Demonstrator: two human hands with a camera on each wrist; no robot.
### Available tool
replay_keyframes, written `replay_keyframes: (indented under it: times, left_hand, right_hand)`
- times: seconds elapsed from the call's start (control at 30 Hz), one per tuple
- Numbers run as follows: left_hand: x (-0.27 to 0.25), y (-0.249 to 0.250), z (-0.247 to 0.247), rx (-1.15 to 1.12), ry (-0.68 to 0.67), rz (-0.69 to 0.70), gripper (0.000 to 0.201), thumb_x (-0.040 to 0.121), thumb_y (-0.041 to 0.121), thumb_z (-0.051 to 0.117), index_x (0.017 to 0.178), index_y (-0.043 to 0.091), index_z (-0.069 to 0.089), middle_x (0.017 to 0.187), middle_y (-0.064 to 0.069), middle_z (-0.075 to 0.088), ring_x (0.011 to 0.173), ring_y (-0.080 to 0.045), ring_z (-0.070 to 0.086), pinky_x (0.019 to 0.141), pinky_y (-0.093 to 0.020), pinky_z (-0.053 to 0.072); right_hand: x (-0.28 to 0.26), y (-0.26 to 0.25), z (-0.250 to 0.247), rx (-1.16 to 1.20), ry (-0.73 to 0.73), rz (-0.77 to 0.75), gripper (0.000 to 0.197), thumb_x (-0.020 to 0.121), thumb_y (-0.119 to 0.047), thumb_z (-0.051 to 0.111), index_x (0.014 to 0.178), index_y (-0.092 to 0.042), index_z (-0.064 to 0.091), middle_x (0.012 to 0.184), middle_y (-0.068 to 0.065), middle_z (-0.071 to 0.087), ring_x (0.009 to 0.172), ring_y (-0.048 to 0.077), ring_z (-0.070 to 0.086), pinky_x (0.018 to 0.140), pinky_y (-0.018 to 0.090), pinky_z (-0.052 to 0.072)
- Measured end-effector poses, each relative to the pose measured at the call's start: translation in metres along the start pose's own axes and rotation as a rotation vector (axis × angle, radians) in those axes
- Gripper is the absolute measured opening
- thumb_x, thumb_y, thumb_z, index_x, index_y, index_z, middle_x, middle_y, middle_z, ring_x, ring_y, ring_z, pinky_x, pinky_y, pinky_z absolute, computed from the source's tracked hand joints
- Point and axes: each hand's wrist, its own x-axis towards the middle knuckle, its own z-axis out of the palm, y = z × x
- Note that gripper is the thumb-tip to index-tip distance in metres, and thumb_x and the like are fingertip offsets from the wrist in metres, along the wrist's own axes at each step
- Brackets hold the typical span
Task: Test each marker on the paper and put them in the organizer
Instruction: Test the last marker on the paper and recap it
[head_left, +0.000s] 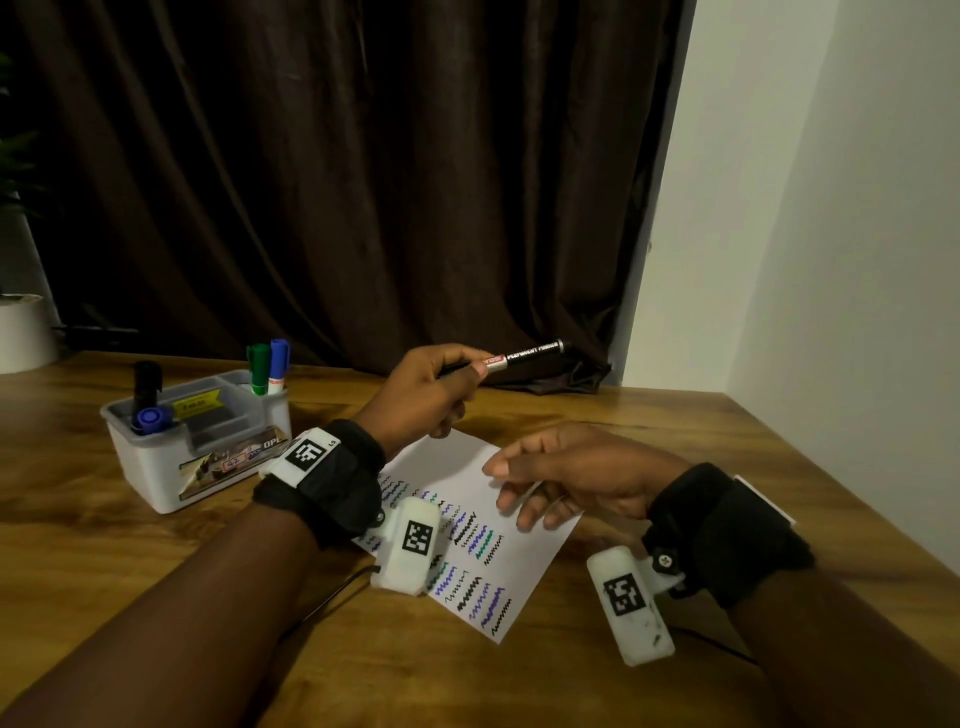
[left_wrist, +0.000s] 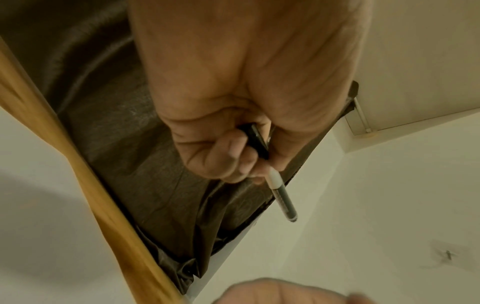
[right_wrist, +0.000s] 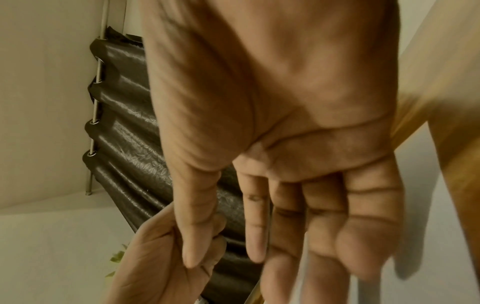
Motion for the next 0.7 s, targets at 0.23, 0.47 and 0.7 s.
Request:
replay_keyframes:
  times: [0.23, 0.47, 0.7]
  left_hand:
    - [-0.021, 0.023, -0.022, 0.0, 0.118, 0.029, 0.026, 0.098, 0.016, 0.062, 0.118, 0.0, 0.06, 0.095, -0.014, 0.078, 0.068, -0.025, 0.068, 0.045, -0.025, 0.048]
    - [-0.059, 0.095, -0.13, 0.297, 0.39, 0.094, 0.03, 0.095, 0.028, 0.066, 0.095, -0.003, 0.069, 0.071, -0.012, 0.066, 0.058, -0.017, 0.059, 0.048, -0.024, 0.047]
    - [-0.066, 0.129, -0.241, 0.675, 0.537, 0.025, 0.032, 0.094, 0.031, 0.069, 0.094, 0.0, 0.07, 0.08, -0.019, 0.071, 0.07, -0.023, 0.067, 0.056, -0.028, 0.055]
  right_hand:
    - [-0.002, 0.0, 0.007, -0.03, -0.081, 0.029, 0.035, 0.096, -0.031, 0.07, 0.125, -0.012, 0.069, 0.12, 0.015, 0.076, 0.097, 0.019, 0.068, 0.075, 0.022, 0.051]
    - [-0.004, 0.005, 0.003, -0.016, -0.076, 0.008, 0.031, 0.095, -0.031, 0.072, 0.12, -0.013, 0.073, 0.112, 0.013, 0.078, 0.089, 0.016, 0.07, 0.073, 0.023, 0.053]
    - [0.002, 0.003, 0.001, 0.007, -0.105, 0.013, 0.031, 0.094, -0.029, 0.074, 0.118, -0.011, 0.074, 0.111, 0.016, 0.078, 0.086, 0.019, 0.069, 0.07, 0.024, 0.053]
